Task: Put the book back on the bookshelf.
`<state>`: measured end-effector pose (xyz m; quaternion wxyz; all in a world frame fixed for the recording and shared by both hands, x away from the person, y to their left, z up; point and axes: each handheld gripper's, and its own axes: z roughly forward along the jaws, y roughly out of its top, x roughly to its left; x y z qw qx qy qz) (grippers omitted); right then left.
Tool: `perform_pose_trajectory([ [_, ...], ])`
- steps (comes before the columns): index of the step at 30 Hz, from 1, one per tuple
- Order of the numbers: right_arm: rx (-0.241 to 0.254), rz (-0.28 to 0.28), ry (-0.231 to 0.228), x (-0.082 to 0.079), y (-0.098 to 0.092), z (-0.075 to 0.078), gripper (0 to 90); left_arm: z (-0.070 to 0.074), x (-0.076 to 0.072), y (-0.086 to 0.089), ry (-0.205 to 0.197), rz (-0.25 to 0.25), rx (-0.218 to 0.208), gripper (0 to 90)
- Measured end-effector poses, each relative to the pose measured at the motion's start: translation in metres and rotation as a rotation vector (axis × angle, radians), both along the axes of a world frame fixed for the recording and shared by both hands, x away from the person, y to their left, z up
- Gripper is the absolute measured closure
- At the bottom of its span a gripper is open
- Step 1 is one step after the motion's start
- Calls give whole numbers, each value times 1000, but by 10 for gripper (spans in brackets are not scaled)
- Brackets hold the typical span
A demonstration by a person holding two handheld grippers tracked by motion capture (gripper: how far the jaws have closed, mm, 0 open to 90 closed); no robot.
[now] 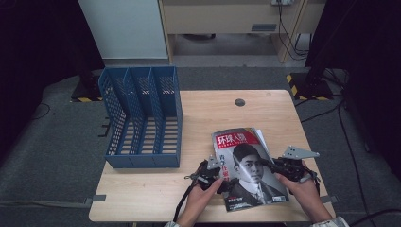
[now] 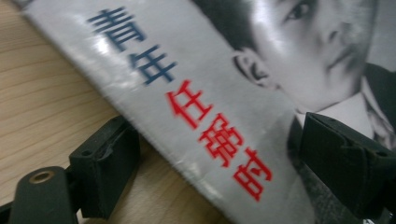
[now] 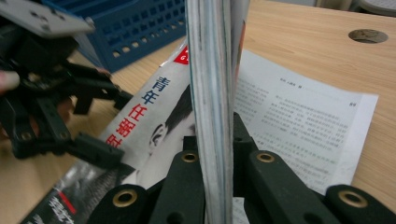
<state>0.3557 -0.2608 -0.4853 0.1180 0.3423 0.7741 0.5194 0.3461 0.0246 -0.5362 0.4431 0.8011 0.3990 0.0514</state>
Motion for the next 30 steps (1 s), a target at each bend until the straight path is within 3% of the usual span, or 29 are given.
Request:
perform_pose_trajectory([
  [1, -8, 0, 7, 1, 1, -2, 879, 0, -1, -3, 2, -20, -2, 118],
  [5, -29, -18, 54, 5, 3, -11, 876, 0, -2, -3, 1, -9, 0, 117],
  [8, -52, -30, 94, 7, 3, -18, 856, 1, -2, -1, -24, 1, 34, 223],
  [10, -106, -23, 114, 7, 8, -24, 820, 1, -3, 0, -37, 12, 49, 285],
  [13, -203, -24, 136, 7, 16, -33, 714, 1, -3, 1, -42, 25, 57, 371],
  [15, -223, -32, 156, 8, 17, -34, 575, 1, -3, 2, -47, 29, 63, 408],
  [17, -268, -69, 149, 10, 15, -32, 447, 1, -3, 2, -50, 30, 67, 428],
  [19, -272, -113, 166, 11, 11, -32, 352, 1, -3, 2, -50, 31, 68, 441],
  [22, -296, -155, 188, 13, 2, -35, 302, 1, -3, 3, -52, 28, 71, 457],
  [26, -277, -158, 194, 13, -3, -35, 269, 2, -3, 3, -53, 27, 74, 476],
  [30, -309, -149, 183, 12, 2, -38, 214, 3, -1, 4, -48, 13, 86, 494],
])
